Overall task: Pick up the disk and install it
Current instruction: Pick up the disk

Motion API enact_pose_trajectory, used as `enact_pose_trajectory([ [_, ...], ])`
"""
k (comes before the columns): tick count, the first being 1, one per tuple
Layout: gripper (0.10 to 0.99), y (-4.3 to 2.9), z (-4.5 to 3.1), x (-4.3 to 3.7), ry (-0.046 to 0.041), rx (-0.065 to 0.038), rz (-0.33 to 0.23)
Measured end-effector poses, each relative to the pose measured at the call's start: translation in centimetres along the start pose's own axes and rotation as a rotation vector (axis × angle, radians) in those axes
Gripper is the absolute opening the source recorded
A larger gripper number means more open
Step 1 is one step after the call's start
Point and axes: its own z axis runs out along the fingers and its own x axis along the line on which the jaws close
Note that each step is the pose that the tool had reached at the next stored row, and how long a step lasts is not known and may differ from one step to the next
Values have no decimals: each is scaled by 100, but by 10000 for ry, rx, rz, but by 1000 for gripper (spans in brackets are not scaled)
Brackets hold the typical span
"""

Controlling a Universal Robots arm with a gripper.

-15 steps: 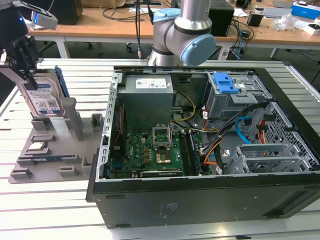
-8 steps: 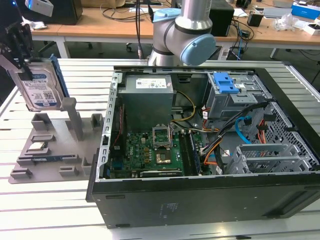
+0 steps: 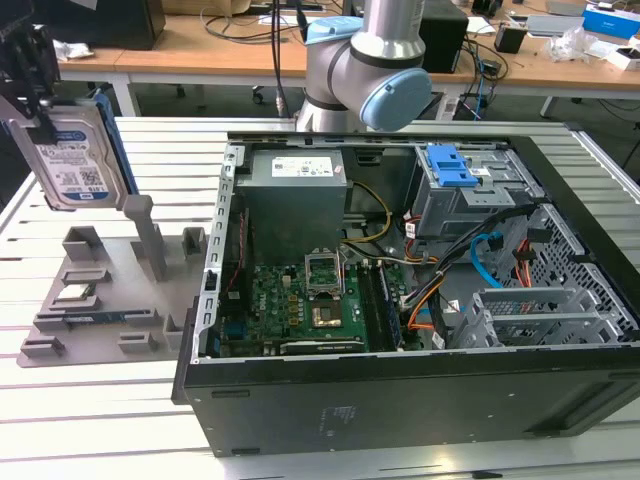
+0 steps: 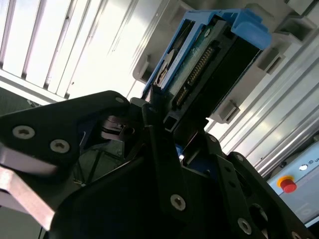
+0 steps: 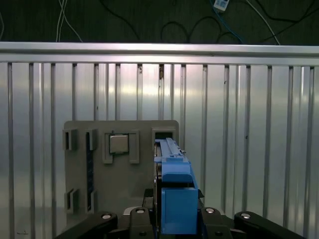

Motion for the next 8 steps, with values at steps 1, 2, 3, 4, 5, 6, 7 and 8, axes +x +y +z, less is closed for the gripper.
enact_pose_trajectory([
  [1,365,-1,-27,1,0,0,0],
  [2,365,-2,-62,1,-1,0,0],
  [3,365,-3,-86,1,0,-1,0],
  [4,365,-3,-104,1,-1,-1,0],
  [5,365,-4,-126,1,-1,-1,0],
  [6,365,-4,-145,2,-1,-1,0],
  [7,365,-5,-175,2,-1,-2,0],
  [8,365,-6,-216,3,0,-2,0],
])
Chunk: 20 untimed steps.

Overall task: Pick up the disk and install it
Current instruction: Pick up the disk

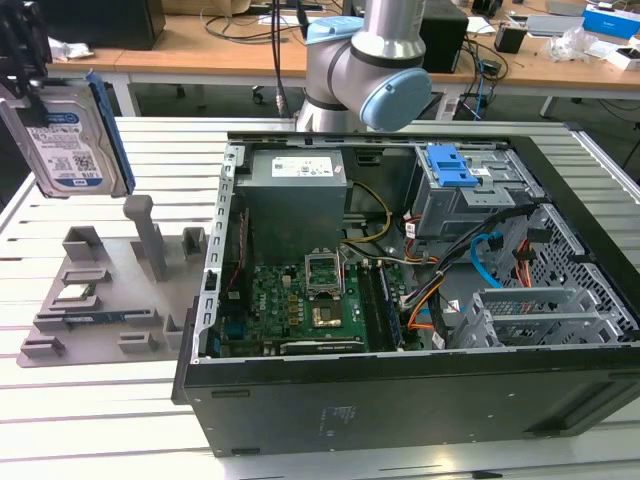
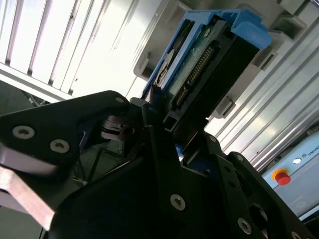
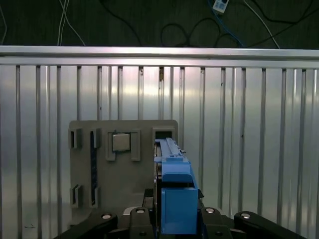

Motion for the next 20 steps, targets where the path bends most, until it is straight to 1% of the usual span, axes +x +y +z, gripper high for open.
enact_pose_trajectory([
  [2,365,-2,-42,1,0,-1,0],
  [3,365,-4,-83,1,0,-2,0],
  [7,365,-8,-197,2,-1,-5,0],
  [13,365,-16,-344,4,-1,-15,0],
  [17,365,-19,-466,5,-1,-18,0],
  [19,365,-21,-550,6,-1,-20,0],
  [20,365,-22,-570,5,0,-21,0],
])
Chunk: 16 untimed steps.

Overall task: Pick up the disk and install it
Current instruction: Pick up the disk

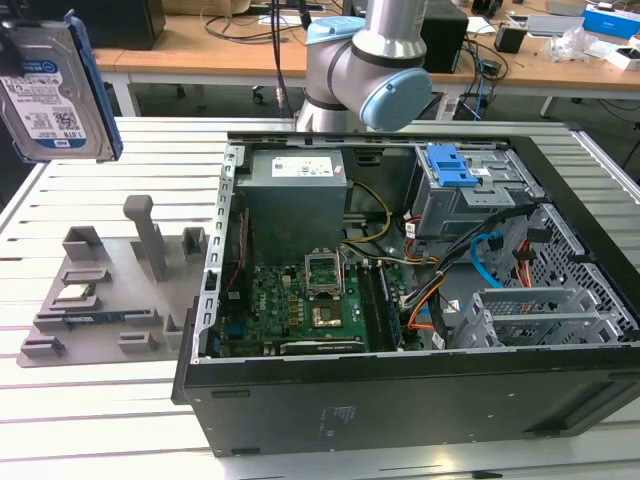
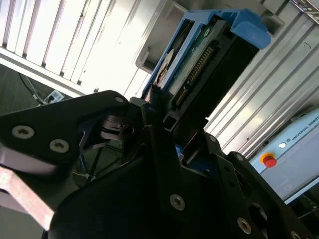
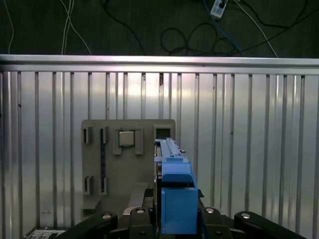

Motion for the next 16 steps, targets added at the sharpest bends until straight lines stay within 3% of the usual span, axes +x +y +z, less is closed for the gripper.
enact_pose_trajectory([
  [4,365,-2,-73,-19,5,1,-1],
  [7,365,-4,-176,-32,5,1,0],
  [16,365,-6,-386,-32,5,0,0],
])
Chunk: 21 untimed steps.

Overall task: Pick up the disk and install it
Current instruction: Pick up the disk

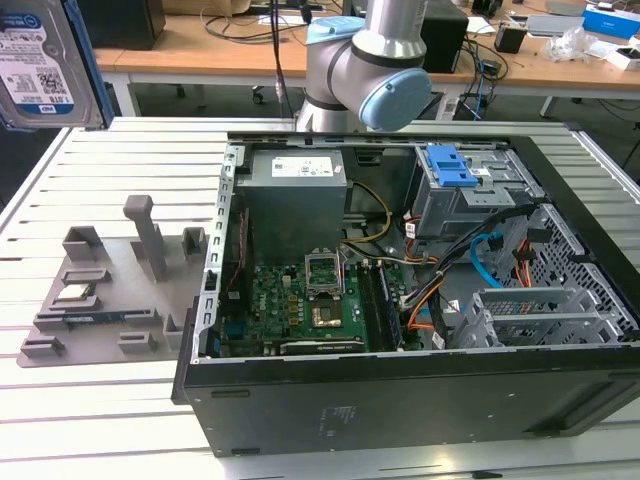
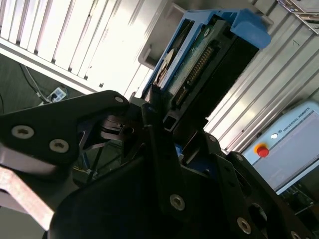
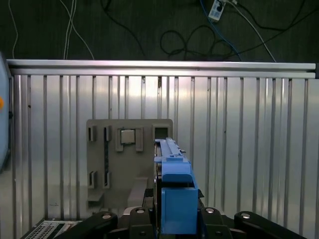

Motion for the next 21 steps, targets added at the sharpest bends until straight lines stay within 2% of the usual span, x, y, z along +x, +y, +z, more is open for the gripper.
enact_pose_trajectory([
  [5,365,-1,-112,1,0,1,0],
  [7,365,-2,-179,2,0,1,0],
  [21,365,-5,-417,5,0,1,0],
])
